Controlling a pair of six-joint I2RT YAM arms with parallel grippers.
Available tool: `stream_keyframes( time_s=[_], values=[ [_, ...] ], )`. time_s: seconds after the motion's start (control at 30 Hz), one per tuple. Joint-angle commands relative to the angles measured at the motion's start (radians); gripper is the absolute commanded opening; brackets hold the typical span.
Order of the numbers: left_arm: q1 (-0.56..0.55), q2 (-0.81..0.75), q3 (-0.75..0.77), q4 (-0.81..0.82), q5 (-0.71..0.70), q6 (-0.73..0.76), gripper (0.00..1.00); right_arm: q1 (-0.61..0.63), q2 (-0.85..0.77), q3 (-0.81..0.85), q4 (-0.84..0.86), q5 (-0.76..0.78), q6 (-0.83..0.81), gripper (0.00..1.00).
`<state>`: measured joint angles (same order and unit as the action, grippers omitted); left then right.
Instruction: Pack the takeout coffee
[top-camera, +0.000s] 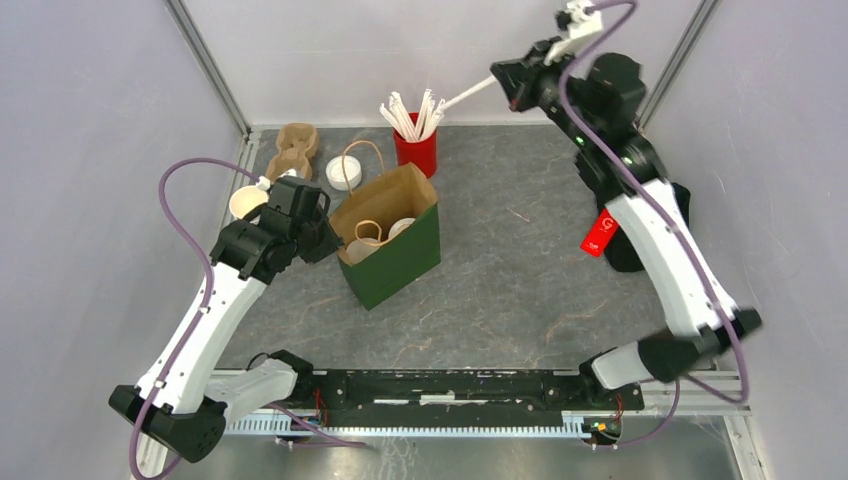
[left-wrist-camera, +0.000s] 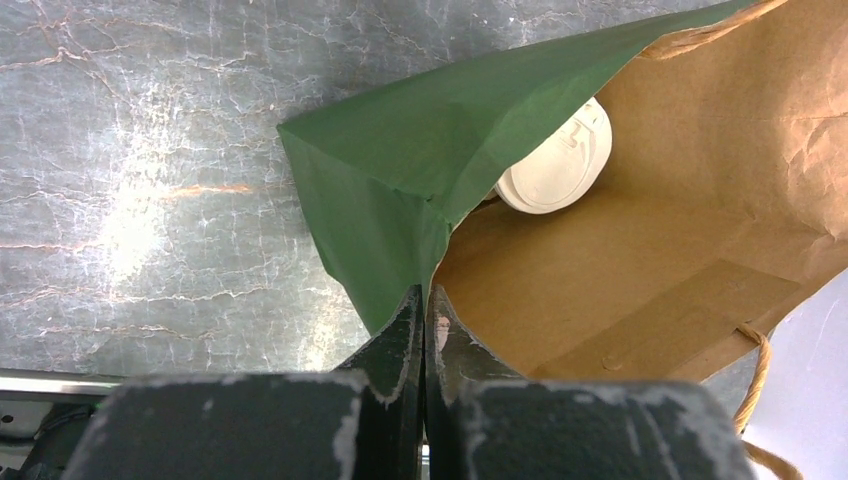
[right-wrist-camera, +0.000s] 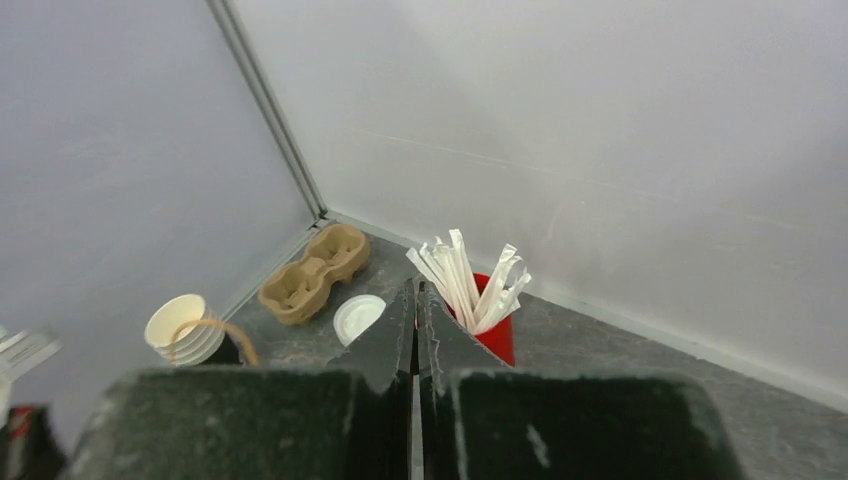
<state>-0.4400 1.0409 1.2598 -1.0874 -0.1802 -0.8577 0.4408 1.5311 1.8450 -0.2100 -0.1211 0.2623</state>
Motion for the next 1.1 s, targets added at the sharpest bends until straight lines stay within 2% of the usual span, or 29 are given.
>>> stream_keyframes(
  time_s=[0.0,0.13,0.27,0.37,0.5,0.7,0.8,0.9,0.97,1.03,1.07],
  values=[
    [0.001,-0.027,-0.023,0.049,0.012,0.006,0.02,-0.008,-0.196,-0.086,-0.085,-0.115,-0.101,0.00],
    [0.001,-0.040,-0.029,0.057,0.015,0.010,0.02,-0.009,-0.230,-0.084,-0.187,-0.352,-0.115,0.00],
    [0.001,-0.056,-0.044,0.064,0.018,0.013,0.02,0.003,-0.225,-0.167,-0.137,-0.573,-0.034,0.00],
    [0.001,-0.061,-0.052,0.073,0.023,0.015,0.02,0.054,-0.214,-0.180,-0.114,-0.590,-0.020,0.00],
    [0.001,-0.055,-0.044,0.086,0.029,0.020,0.02,0.137,-0.130,-0.117,-0.221,-0.565,-0.077,0.00],
    [0.001,-0.056,-0.051,0.096,0.037,0.028,0.02,0.238,-0.046,-0.150,-0.279,-0.560,-0.094,0.00],
    [0.001,-0.055,-0.051,0.105,0.040,0.031,0.02,0.284,-0.040,-0.231,-0.231,-0.553,-0.027,0.05],
    [0.001,-0.049,-0.053,0.108,0.041,0.034,0.02,0.296,-0.072,-0.408,-0.035,-0.526,0.102,0.12],
    [0.002,-0.045,-0.057,0.110,0.040,0.034,0.02,0.287,-0.065,-0.420,0.005,-0.478,0.124,0.24],
    [0.003,-0.044,-0.061,0.109,0.042,0.033,0.02,0.274,-0.037,-0.367,0.002,-0.456,0.122,0.34],
    [0.003,-0.044,-0.064,0.109,0.043,0.032,0.02,0.258,-0.018,-0.326,-0.018,-0.441,0.121,0.42]
  ],
)
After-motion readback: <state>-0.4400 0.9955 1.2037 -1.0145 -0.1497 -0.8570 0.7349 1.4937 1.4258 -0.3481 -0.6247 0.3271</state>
